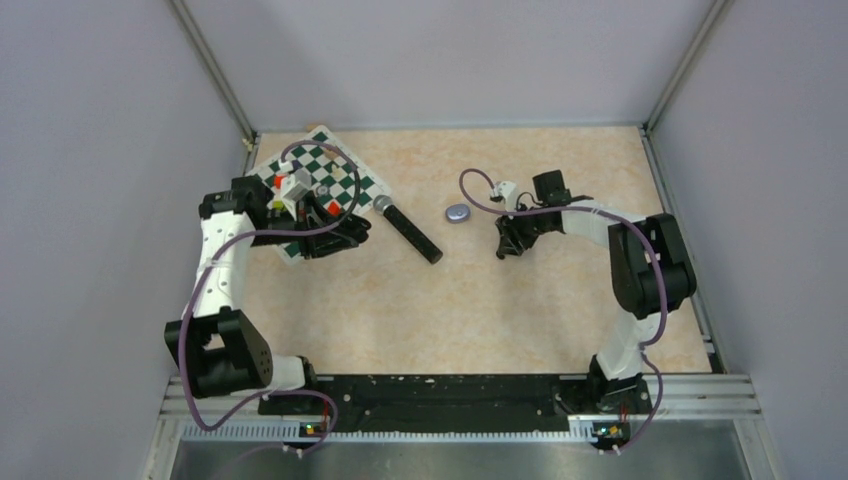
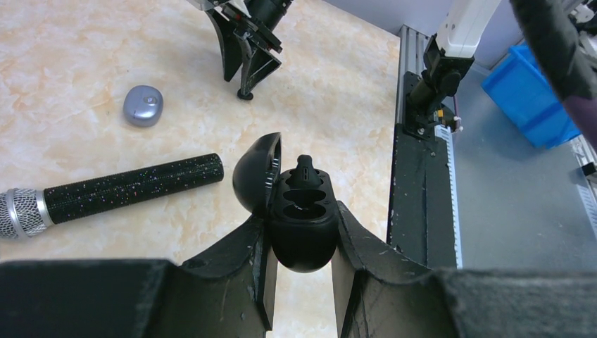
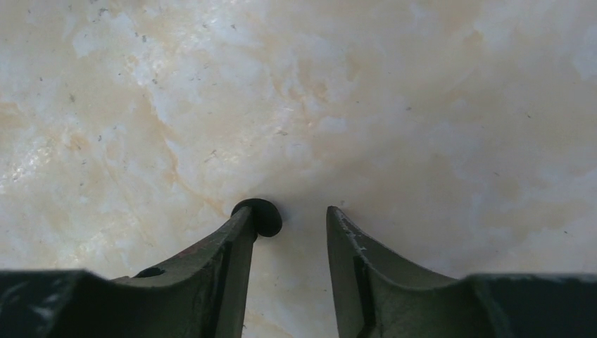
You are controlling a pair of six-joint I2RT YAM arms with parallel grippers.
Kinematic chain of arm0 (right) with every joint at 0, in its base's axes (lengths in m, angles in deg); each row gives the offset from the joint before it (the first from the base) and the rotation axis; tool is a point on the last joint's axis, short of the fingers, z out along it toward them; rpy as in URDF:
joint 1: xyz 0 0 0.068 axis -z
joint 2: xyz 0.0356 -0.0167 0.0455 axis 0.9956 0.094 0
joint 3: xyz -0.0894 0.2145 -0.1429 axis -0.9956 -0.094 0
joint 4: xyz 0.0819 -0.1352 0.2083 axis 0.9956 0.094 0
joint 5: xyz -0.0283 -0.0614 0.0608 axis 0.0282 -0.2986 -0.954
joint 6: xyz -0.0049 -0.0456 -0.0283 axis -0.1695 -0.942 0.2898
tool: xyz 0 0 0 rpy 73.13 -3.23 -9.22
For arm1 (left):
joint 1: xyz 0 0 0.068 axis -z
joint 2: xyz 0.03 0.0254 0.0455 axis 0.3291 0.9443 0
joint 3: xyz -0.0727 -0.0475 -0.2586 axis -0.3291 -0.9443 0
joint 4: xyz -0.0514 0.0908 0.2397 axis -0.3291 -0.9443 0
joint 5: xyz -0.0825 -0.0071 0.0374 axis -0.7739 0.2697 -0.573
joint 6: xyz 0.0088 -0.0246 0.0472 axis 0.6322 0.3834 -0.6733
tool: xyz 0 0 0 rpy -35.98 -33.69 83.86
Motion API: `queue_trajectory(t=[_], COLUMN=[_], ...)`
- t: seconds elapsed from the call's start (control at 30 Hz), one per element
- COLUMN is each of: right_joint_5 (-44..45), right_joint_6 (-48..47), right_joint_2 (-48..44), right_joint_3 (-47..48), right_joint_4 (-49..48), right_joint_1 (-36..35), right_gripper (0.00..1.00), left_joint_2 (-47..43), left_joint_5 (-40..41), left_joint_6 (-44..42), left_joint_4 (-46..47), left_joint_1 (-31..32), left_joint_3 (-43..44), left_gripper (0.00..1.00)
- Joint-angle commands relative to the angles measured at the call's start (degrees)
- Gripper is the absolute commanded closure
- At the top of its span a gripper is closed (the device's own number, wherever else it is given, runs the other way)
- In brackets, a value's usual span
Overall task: Insert the wireless bluetooth earbuds into the charging case
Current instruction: Place the earbud at the center of the board, then pick up the earbud from the center of the board.
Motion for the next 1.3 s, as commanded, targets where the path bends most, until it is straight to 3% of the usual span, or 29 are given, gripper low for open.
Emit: queue_trajectory(t=[0.0, 0.33, 0.7, 0.93, 1.27], right_joint_5=[-2.72, -5.31, -7.24, 3.5, 7.94], right_joint_6=[4.04, 3.98, -0.82, -0.8, 0.21], right_joint_2=[-0.27, -3.91, -8.38, -7.24, -4.25], right_joint_3=[3.37, 1.57, -0.65, -1.23, -0.24], right_joint_4=[1.15, -0.66, 0.04, -3.09, -2.35], right_joint_1=[3.59, 4.73, 4.61, 4.24, 3.7], right_gripper=[0.52, 0.48, 0.5, 0.51, 0.51], left_joint_2=[3.11, 3.31, 3.73, 3.62, 3.29], left_joint_5=[-3.52, -3.53, -3.53, -3.36, -1.69], left_joint_6=[-16.32, -16.66, -16.4, -16.48, -15.96], left_joint_4=[-15.03, -15.38, -15.39, -15.35, -15.3], left_joint_1=[-0.19, -0.16, -0.21, -0.16, 0.54], left_joint_3=[4.25, 4.44, 4.71, 4.84, 5.36], left_gripper=[1.0, 1.0, 1.0, 1.0, 1.0])
